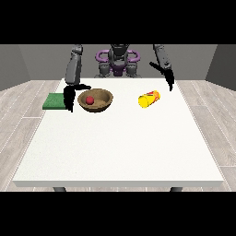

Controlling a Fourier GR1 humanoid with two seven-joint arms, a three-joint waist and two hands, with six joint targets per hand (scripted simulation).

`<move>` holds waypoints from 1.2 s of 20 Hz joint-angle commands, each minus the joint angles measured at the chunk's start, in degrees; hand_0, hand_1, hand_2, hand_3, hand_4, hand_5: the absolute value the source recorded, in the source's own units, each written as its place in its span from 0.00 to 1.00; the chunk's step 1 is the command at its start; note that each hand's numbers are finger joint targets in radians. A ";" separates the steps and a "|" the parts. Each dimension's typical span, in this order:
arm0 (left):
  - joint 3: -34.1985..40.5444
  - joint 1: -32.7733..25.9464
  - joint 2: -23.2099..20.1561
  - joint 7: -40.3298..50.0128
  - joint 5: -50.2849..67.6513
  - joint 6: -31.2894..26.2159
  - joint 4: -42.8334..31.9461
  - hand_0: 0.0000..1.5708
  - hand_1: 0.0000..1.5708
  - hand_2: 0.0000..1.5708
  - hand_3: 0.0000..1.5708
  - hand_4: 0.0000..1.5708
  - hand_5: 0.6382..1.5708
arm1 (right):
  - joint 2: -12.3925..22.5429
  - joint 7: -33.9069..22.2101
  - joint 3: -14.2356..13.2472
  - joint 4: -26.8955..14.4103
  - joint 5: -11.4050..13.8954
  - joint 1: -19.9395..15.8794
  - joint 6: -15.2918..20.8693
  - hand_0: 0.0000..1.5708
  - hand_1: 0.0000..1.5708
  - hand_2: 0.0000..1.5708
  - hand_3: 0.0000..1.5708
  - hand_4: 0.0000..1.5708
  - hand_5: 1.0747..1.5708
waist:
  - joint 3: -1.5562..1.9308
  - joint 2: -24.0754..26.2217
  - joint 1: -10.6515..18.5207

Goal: Pick the cup and pour the ball into the bowl, then pick the bowl and place it on the pad

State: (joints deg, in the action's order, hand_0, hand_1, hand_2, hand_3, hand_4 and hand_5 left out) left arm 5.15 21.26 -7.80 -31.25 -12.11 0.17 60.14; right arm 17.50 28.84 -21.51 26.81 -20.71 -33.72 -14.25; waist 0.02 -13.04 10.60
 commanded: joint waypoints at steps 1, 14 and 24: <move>-0.05 2.16 -0.31 2.72 0.11 0.08 2.60 0.00 0.00 0.00 0.00 0.00 0.06 | -0.03 -0.99 -0.46 -2.17 -0.65 -3.92 1.48 0.00 0.00 0.00 0.00 0.00 1.00 | 0.02 -2.53 0.06; -4.13 4.08 -1.21 1.65 -0.57 -3.98 11.85 0.00 0.00 0.00 0.00 0.00 0.07 | 3.85 -0.01 7.72 -7.81 11.75 2.58 16.44 1.00 1.00 1.00 1.00 0.69 0.93 | -0.22 -11.18 10.33; -6.71 7.67 -0.25 2.69 -1.76 -5.12 11.97 0.00 0.00 0.00 0.00 0.00 0.08 | 15.50 -2.23 11.45 -2.79 20.67 10.32 31.67 1.00 1.00 1.00 1.00 0.81 1.00 | -0.59 -12.46 16.81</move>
State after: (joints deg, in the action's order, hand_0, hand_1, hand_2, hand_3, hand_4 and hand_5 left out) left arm -0.63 27.64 -8.49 -29.23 -13.44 -4.49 72.41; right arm 31.67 37.99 -11.95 29.73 -3.09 -24.67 13.09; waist -4.22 -23.19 25.15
